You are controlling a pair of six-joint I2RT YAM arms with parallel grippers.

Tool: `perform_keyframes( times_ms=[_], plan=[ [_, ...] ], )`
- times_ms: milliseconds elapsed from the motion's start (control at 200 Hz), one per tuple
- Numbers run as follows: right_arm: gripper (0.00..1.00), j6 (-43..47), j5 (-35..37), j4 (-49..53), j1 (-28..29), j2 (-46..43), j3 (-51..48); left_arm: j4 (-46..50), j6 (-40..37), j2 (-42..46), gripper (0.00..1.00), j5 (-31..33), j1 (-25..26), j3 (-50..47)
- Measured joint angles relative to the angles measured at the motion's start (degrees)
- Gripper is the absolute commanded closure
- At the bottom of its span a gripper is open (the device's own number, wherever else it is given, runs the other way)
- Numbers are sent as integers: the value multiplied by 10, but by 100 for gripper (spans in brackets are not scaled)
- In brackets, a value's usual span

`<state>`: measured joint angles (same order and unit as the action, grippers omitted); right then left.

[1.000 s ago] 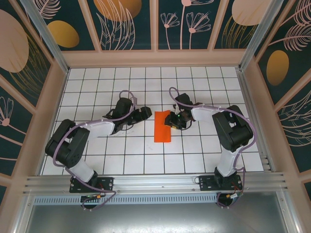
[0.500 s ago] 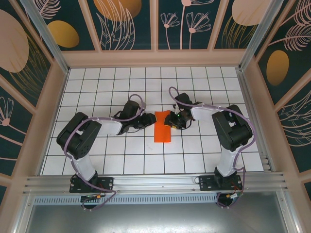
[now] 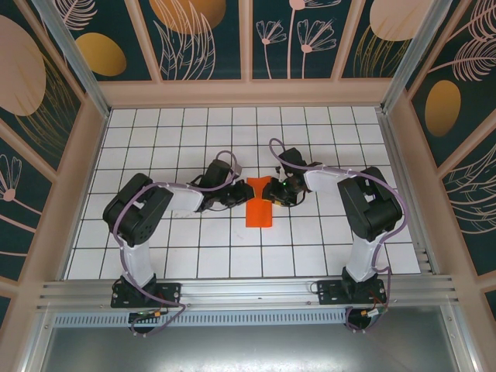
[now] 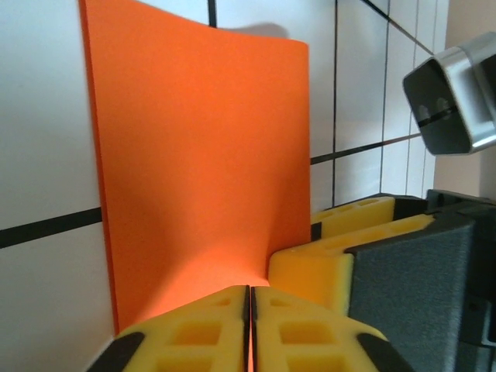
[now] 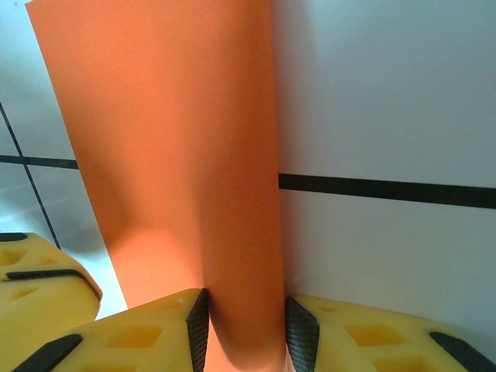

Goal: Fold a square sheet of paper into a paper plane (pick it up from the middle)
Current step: Hold the square sheet of paper at the center of the table, then fold the square sheet of paper in half at the center of the table.

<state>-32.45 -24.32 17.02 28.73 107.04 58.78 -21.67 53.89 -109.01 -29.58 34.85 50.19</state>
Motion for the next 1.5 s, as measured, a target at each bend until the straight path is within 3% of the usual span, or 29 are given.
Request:
perform_keyframes(
  times_ms=[495,741,926,1011,1136,1301,1386,1501],
  plan=[
    [58,-9,4,-3,3,-8,-1,63,-2,-24,100,9,0,25],
    [45,-24,50,-20,9,-61,-28,65,-3,-25,100,11,0,26],
    [45,-34,85,-21,1,-131,-36,65,-3,-25,100,11,0,25],
    [54,-39,84,-35,8,-146,-36,64,-3,-25,100,10,0,25],
    [77,-53,81,-49,20,-139,-35,61,-2,-25,100,10,0,23],
    [93,-80,74,-66,28,-108,-30,59,-2,-26,100,8,0,23],
    [100,-90,66,-71,36,-85,-19,58,-2,-26,100,7,0,23],
    [100,-95,58,-75,47,-52,1,58,-2,-27,100,6,0,23]
  ],
)
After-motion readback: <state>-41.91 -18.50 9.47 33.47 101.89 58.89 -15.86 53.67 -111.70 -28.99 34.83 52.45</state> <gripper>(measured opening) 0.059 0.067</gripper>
